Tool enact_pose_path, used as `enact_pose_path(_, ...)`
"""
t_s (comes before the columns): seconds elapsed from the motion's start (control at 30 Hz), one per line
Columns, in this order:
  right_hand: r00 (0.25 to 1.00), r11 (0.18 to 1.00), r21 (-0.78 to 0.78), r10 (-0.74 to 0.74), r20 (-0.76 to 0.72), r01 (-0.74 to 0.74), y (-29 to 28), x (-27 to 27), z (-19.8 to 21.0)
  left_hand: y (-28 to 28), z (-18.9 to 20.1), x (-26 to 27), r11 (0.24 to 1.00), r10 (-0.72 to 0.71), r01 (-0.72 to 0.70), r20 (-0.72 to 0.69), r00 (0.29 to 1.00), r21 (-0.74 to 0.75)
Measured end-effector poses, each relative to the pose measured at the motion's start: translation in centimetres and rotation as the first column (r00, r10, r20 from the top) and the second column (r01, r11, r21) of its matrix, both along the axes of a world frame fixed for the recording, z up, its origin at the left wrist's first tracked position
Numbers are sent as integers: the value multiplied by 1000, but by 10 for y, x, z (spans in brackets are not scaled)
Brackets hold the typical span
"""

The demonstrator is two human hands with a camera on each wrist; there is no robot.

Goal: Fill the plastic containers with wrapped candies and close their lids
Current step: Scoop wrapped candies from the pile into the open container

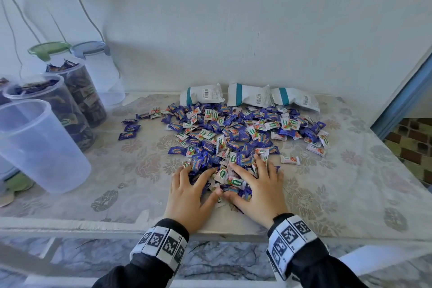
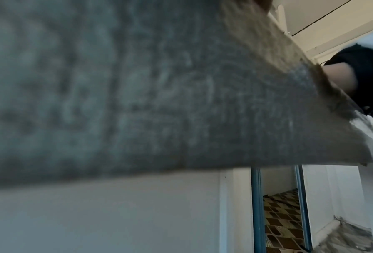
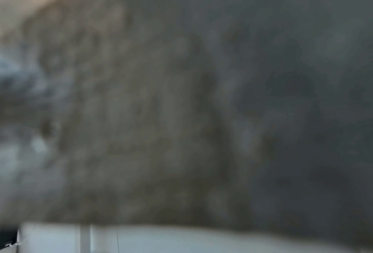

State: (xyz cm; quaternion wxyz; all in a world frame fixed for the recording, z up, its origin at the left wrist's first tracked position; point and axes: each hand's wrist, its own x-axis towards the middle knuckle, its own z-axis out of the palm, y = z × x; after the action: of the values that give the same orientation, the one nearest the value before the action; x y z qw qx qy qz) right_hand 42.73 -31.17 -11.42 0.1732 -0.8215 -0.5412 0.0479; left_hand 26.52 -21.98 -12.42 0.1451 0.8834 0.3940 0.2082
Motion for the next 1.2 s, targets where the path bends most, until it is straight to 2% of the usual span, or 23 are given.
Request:
enact_pose_path(0.13,1000,994,109,-17,24,15,1,-1,1,1,-2,0,999,-4,5,-31,1000,35)
enact_pose_path(0.3,995,973,231,2,98,-24,-1,1,3,1,-5,0,983,21,-30,51,998,180)
enact_pose_path(0.43,993,943,329,20,120,-58,-2,3,3,0,1,0,970,22,-37,62,998,240)
enact_pose_path(0.77,999,852,523,-13,-36,30,-8,4,-1,2,10,-2,985,-8,3,29,1000,170)
enact_pose_path(0.83,997,818,571,-31,-75,68,-8,4,4,4,10,-5,990,-3,-8,75,997,141)
enact_pose_path(1.0,975,720,669,-48,-218,185,-6,-2,19,13,12,-17,994,12,-43,289,957,101)
enact_pose_path(1.2,947,694,671,-47,-317,259,1,-28,46,29,46,-48,989,31,-87,403,915,120)
